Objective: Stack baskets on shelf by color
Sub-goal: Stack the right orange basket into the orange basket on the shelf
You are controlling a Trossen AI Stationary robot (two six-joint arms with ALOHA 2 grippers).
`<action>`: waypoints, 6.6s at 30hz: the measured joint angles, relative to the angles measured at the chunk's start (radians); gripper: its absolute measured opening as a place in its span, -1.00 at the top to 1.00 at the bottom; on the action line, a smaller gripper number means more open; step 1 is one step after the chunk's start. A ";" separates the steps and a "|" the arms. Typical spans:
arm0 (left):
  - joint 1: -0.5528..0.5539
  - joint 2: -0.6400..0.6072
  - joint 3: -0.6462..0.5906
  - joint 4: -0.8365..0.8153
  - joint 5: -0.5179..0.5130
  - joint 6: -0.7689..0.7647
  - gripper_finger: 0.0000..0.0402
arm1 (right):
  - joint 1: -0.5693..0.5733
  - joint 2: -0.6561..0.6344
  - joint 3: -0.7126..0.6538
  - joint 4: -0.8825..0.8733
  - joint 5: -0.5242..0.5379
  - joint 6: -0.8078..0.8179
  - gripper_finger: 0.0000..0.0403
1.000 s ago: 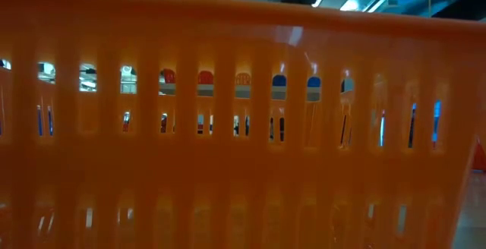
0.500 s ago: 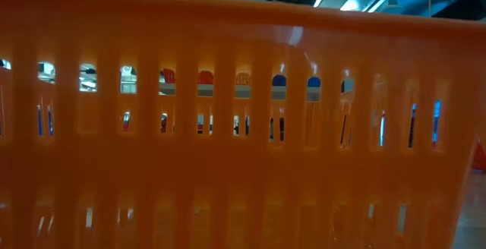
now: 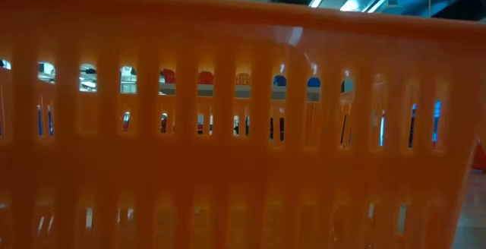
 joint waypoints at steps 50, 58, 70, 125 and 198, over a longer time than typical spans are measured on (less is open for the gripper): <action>-0.222 -0.068 -0.352 0.359 0.417 -0.513 0.79 | 0.708 -0.484 -0.472 0.068 -0.328 -0.374 1.00; -0.345 -0.068 -0.352 0.512 0.417 -0.344 0.79 | 0.901 -0.366 -0.445 0.187 -0.236 -0.169 1.00; -0.449 -0.068 -0.352 0.512 0.388 -0.377 0.79 | 0.921 -0.218 -0.445 0.150 -0.328 0.070 0.86; -0.450 -0.068 -0.353 0.584 0.387 -0.368 0.79 | 0.929 0.105 -0.710 0.114 -0.295 0.039 0.79; 0.145 -0.232 -0.353 0.580 0.161 0.182 0.79 | -0.216 0.236 0.226 -0.044 -0.310 0.030 1.00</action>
